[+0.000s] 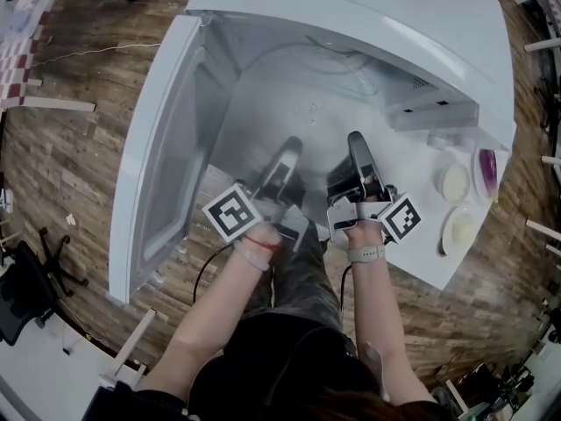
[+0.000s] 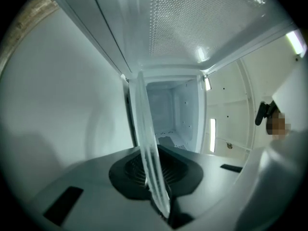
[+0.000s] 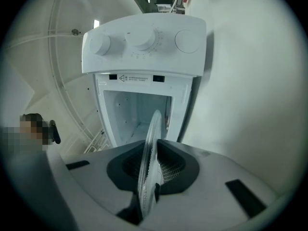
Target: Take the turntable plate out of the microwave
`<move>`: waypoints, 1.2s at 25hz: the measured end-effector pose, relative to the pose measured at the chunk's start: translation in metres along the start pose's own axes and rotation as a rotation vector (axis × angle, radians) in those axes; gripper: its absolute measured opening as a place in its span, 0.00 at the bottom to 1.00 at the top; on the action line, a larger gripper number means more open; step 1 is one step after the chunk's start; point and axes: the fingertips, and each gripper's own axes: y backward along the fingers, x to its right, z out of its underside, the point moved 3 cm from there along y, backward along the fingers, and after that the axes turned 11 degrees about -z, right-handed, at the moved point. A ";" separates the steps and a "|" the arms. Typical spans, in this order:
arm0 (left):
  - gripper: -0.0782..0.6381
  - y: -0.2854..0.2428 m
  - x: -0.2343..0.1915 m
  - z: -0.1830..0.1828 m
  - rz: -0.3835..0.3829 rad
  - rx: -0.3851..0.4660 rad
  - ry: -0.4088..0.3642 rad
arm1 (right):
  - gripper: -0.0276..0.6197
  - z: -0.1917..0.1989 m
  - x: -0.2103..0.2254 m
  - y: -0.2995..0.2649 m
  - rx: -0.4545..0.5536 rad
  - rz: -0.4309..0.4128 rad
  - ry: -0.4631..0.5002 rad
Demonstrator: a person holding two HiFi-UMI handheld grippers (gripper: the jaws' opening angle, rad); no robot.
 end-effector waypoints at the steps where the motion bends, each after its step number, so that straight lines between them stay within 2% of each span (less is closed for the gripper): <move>1: 0.16 0.003 0.001 0.000 0.002 -0.004 -0.003 | 0.11 0.002 -0.002 0.002 0.003 -0.003 0.001; 30: 0.16 0.054 -0.014 0.031 -0.021 -0.081 -0.010 | 0.11 0.037 -0.012 0.065 0.081 0.030 -0.008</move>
